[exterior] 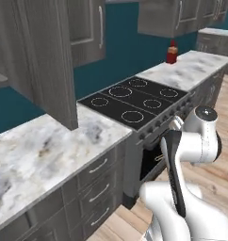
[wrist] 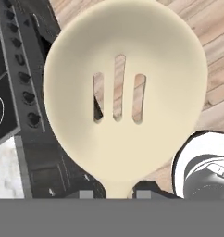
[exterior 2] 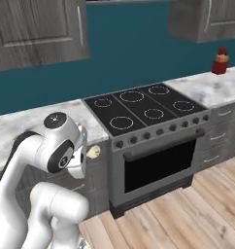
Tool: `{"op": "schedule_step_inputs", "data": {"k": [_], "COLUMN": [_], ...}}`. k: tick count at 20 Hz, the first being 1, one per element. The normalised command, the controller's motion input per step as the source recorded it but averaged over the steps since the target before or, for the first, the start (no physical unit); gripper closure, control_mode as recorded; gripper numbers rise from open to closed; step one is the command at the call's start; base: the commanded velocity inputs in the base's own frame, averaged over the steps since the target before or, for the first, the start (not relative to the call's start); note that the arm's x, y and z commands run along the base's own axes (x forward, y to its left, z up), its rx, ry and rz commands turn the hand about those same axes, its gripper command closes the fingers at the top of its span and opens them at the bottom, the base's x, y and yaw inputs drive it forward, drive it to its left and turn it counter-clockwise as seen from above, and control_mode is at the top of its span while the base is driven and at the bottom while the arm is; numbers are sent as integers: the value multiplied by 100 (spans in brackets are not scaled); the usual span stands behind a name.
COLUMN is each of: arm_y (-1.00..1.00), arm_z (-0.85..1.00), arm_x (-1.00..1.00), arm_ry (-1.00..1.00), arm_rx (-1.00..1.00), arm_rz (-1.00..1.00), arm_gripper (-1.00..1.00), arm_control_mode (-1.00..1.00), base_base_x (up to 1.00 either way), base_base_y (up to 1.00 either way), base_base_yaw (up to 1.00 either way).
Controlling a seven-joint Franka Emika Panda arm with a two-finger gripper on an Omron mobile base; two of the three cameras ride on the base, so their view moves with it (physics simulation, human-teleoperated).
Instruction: Organize the utensils by type. Pick up the wooden spoons from the counter and place them in the open cabinet. Then pick up the metallic utensils from the counter and place them in the open drawer.
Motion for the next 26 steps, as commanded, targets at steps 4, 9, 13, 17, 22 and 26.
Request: {"op": "schedule_step_inputs", "data": {"k": [4, 9, 13, 17, 22, 26], "arm_y": [0, 0, 0, 0, 0, 0], "arm_z": [0, 0, 0, 0, 0, 0], "arm_x": [0, 0, 0, 0, 0, 0], "arm_ry": [0, 0, 0, 0, 0, 0], "arm_rx": [0, 0, 0, 0, 0, 0], "arm_rz": [0, 0, 0, 0, 0, 0], "arm_gripper": [100, 100, 100, 100, 100, 100], "arm_control_mode": [100, 100, 100, 100, 100, 100], "base_base_x": [-35, -37, -33, -33, -32, -4], "base_base_y": [0, 7, 57, 85, 94, 84], "base_base_yaw": [75, 64, 40, 20, 3, 2]}}
